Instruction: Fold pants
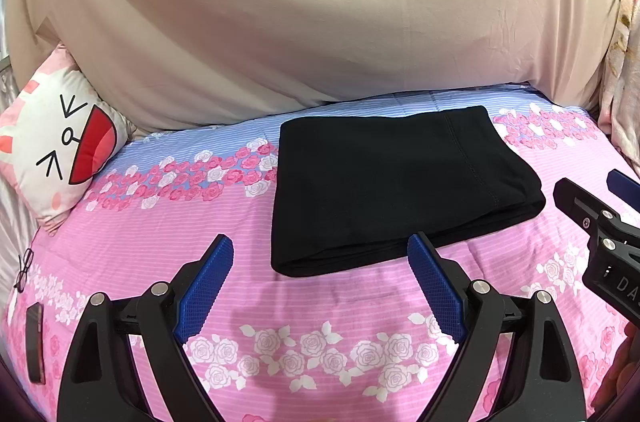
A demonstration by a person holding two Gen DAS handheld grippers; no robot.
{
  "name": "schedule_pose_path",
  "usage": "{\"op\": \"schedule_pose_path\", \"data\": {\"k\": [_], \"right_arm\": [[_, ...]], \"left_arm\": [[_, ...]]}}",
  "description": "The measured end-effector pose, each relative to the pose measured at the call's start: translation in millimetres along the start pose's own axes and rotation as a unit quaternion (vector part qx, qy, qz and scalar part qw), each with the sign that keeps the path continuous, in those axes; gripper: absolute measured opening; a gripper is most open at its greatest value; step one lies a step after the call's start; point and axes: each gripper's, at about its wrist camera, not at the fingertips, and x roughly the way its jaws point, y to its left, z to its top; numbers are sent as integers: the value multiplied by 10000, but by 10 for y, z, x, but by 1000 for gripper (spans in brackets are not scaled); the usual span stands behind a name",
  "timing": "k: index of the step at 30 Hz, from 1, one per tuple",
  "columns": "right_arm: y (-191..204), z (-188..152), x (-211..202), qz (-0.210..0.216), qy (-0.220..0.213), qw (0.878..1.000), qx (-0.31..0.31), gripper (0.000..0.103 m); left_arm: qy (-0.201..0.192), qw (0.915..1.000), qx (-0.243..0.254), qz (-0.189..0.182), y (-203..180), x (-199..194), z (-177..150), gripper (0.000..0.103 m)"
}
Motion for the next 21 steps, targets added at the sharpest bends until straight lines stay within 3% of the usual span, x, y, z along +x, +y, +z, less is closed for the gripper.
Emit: {"op": "schedule_pose_path", "data": {"k": [21], "right_arm": [[14,-15,21,-8,15,10000,-18,84]], "left_arm": [[7,10000,-7,-88,18,39,-13,86]]}}
